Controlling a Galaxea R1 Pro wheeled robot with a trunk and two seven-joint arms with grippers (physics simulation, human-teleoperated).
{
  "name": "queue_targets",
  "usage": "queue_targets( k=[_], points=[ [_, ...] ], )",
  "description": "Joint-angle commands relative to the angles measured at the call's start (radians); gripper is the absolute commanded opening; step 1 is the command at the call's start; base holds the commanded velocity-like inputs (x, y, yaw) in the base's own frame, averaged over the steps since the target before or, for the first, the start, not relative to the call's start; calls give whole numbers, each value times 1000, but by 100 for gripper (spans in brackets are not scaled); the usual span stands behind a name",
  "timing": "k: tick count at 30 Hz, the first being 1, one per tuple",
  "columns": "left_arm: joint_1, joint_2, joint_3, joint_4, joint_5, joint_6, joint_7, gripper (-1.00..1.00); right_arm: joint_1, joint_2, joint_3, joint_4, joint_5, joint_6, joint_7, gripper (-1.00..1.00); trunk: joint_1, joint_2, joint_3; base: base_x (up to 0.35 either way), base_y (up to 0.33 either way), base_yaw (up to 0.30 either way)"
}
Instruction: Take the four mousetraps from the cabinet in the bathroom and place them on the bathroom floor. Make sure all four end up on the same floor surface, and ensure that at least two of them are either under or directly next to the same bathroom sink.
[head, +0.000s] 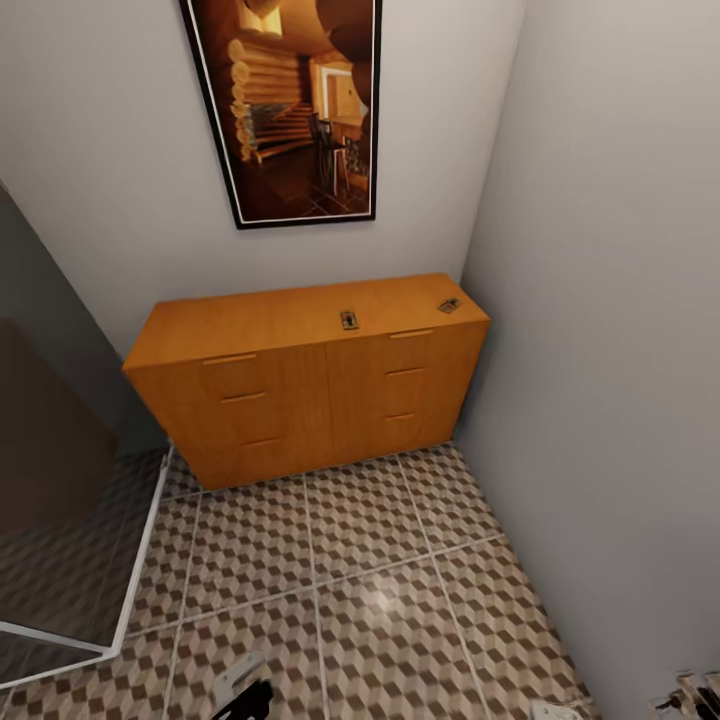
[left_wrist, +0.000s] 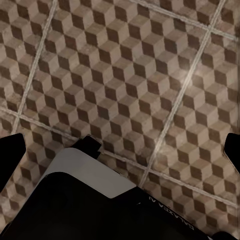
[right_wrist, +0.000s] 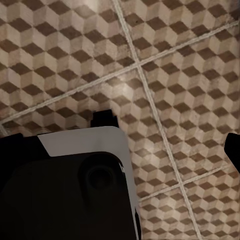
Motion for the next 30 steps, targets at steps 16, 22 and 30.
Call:
queue_targets(
  k=[16, 22, 30],
  points=[
    [0, -14, -9, -11, 1, 32, -10, 100, -1, 5, 14, -9, 5, -17, 16, 100, 1, -1, -1, 58, 0, 0],
    [-1, -33, -17, -85, -22, 90, 6, 100, -1, -4, 53, -144, 80, -9, 84, 100, 1, -1, -1, 0, 0, 0],
    [-1, 28, -11, -826, -52, 693, 187, 100, -1, -81, -65, -949, 206, 647, -95, 100, 1, -1, -1, 0, 0, 0]
  ],
)
